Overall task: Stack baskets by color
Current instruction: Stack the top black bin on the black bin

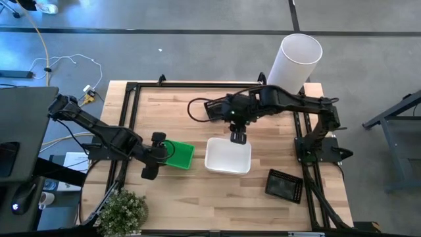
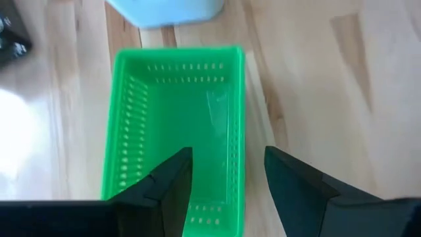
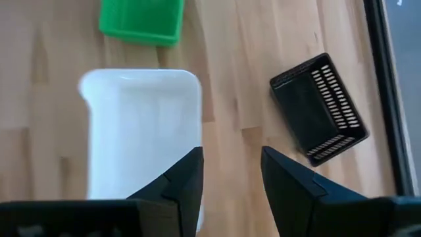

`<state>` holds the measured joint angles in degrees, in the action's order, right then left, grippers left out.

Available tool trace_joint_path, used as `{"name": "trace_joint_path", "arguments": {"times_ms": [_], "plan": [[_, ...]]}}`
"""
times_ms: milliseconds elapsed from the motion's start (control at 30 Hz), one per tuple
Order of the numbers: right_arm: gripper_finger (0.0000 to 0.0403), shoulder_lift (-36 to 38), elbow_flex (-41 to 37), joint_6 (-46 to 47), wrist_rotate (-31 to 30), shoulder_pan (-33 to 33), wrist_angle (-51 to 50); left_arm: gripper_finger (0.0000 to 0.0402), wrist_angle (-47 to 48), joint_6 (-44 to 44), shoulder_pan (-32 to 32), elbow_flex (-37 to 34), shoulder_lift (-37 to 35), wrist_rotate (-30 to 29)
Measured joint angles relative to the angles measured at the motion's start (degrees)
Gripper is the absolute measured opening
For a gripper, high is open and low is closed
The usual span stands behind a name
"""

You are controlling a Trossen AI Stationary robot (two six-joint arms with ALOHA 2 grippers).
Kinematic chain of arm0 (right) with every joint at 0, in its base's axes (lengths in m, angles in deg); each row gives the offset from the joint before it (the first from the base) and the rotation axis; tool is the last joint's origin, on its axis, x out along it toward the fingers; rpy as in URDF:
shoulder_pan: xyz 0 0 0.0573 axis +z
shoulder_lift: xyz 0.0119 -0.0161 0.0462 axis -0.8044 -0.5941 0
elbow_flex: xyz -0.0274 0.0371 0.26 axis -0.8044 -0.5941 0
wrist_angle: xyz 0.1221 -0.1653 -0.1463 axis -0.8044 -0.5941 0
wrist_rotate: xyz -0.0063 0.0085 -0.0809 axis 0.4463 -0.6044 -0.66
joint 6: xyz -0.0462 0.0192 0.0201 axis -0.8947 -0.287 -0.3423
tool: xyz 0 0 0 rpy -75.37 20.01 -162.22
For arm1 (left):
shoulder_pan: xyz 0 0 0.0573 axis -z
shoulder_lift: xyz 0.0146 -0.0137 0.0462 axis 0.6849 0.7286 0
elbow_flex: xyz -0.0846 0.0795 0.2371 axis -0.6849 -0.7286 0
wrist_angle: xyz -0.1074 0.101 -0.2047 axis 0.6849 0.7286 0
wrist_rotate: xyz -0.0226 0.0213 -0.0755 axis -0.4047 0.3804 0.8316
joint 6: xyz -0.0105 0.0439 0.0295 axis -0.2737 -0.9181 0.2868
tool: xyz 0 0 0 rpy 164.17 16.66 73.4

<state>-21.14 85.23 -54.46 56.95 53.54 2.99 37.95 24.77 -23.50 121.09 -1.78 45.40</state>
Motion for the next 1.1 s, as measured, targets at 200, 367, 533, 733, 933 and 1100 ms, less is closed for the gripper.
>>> {"name": "trace_joint_path", "arguments": {"times_ms": [200, 367, 533, 733, 933, 1100], "plan": [[0.0138, -2.5, 0.0, -7.2, 0.0, -4.2, 0.0, 0.0177, 0.1, -2.8, 0.0, 1.1, -1.5, 0.0], [0.0138, -4.2, 0.0, -12.6, 0.4, -8.4, -0.1, 0.0177, 0.1, -3.2, 0.0, 1.1, -4.3, 0.7], [0.0138, -5.8, 0.0, -16.7, 0.5, -12.8, 0.5, 0.0177, -0.1, -3.6, 0.0, 1.1, -8.6, 1.3], [0.0138, -8.6, -0.2, -24.1, 2.2, -17.4, 1.2, 0.0177, -0.8, -2.6, 0.0, 1.1, -12.5, 0.9], [0.0138, -12.8, -0.2, -30.9, 6.0, -20.3, 1.9, 0.0177, -0.7, -2.5, 0.0, 1.1, -14.1, 0.9], [0.0138, -16.7, -0.3, -33.4, 6.0, -21.6, 2.6, 0.0177, -0.8, -3.0, 0.1, 1.1, -14.1, 0.9]]}}
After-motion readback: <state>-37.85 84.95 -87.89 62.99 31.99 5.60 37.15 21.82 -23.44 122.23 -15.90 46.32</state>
